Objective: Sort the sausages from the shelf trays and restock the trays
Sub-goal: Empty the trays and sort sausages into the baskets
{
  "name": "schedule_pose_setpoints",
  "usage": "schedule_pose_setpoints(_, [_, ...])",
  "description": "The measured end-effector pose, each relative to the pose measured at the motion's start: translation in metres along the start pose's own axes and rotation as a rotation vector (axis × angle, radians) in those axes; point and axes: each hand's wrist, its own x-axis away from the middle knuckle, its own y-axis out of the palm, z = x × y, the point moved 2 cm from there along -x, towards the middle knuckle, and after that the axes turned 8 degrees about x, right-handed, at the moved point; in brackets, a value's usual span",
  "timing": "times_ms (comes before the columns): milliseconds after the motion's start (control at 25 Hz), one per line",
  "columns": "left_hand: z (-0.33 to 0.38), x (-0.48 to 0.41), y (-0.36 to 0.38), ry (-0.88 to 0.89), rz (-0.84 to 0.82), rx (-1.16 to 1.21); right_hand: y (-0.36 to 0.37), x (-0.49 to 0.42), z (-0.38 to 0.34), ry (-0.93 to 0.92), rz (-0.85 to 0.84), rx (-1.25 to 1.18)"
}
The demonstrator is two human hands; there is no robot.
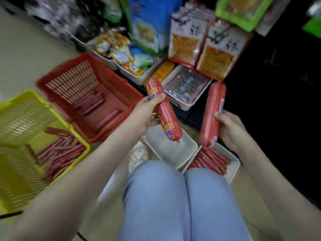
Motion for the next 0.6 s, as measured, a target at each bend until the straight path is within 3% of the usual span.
schedule_pose_setpoints(120, [0.031, 0.045, -0.030, 0.062, 0.057, 0.102, 0.055, 0.016, -0.060, -0.119, -0.163, -0.031])
schedule_pose_setpoints(240, [0.049, 0.080, -0.082, 0.080, 0.145, 0.191, 0.123, 0.023, -0.077, -0.176, -0.298, 0.128])
schedule_pose_setpoints(480, [0.051, 0.106, -0.236, 0.094, 0.491, 0.373, 0.257, -0.017, -0.048, -0.493, -0.420, 0.755])
schedule_pose_setpoints(600, [0.043, 0.080, -0.291, 0.074, 0.612, 0.477, 0.312, -0.071, -0.024, -0.680, -0.567, 1.129])
